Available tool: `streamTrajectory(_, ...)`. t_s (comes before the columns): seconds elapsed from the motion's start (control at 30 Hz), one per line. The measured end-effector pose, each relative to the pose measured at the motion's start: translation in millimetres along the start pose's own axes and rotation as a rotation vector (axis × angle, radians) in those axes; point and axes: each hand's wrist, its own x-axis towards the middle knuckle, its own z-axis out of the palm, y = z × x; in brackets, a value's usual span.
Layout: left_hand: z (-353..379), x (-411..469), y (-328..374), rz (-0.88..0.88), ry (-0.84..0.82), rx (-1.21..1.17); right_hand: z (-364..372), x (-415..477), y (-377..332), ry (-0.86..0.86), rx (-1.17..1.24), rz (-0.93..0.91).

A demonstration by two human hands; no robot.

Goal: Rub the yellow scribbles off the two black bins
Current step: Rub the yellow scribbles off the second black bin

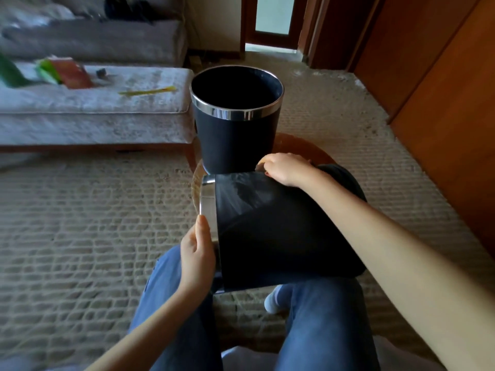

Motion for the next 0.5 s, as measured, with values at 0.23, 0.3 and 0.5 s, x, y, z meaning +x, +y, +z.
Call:
streamTrajectory(0.23,1.8,-3.4,4.1,-0.012,-0.049,-0.063,77.8,-114.9,-24.1,0.410,-0.176,-0.504)
streamTrajectory(0.3,2.8,1.7,6.9,-0.005,-0.064,-0.083,104.2,-135.0,-29.7,0.417,-0.243,-0.578)
streamTrajectory(0.5,-0.1,-14.0,4.5,0.009,-0.037,-0.066,70.2,-84.3,-63.9,0.414,-0.077,-0.490)
